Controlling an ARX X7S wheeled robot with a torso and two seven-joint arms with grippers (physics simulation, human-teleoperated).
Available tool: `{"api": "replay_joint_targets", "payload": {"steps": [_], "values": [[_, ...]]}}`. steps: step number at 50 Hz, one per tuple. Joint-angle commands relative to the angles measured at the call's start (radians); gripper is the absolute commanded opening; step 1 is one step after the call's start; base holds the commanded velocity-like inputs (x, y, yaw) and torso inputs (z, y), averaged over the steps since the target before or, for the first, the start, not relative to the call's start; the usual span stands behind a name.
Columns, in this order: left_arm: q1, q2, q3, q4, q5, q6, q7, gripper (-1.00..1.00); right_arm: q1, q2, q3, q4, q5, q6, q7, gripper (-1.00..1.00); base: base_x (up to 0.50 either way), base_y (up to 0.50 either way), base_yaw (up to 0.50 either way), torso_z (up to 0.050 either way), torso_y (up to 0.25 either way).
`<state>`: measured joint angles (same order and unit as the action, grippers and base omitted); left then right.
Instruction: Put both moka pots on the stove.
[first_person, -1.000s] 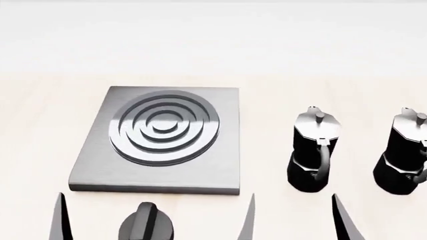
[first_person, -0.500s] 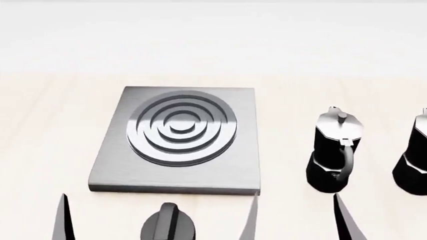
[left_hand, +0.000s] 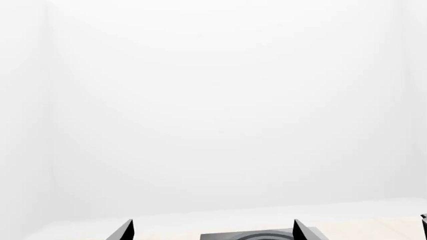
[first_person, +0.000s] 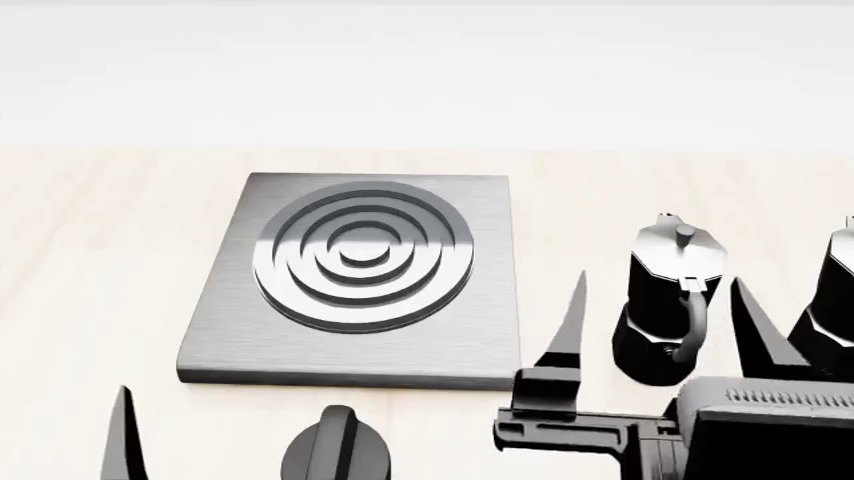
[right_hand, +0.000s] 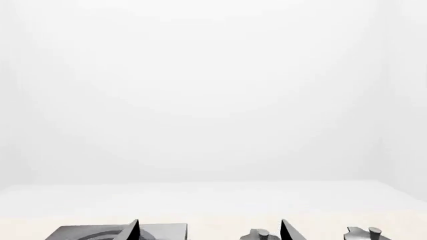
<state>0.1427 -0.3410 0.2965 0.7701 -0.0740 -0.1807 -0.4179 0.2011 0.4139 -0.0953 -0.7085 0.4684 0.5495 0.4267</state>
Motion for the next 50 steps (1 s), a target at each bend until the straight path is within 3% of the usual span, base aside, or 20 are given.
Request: {"api": "replay_joint_targets", "payload": {"steps": [1,6,15,50], "values": [[0.001,-0.006,-0.009,-0.003,-0.013,0.004,-0.006,1.00,0.260,0.068,0.012,0.150,0.115,0.219,-0.055,1.00,0.00,0.00,0.00,0.000,0.000],[-0.007,-0.006,-0.009,-0.010,-0.015,0.000,-0.008,1.00,0.395,0.102,-0.020,0.267,0.170,0.342,-0.119,1.00,0.00,0.00,0.00,0.000,0.000],[-0.008,-0.007,-0.013,-0.024,-0.024,0.010,-0.012,1.00,0.511,0.114,-0.038,0.412,0.196,0.417,-0.165,1.00,0.00,0.00,0.00,0.000,0.000],[-0.007,-0.015,-0.004,-0.048,-0.029,0.037,-0.025,1.00,0.564,0.122,-0.163,0.764,0.069,0.301,-0.274,1.00,0.00,0.00,0.00,0.000,0.000]]}}
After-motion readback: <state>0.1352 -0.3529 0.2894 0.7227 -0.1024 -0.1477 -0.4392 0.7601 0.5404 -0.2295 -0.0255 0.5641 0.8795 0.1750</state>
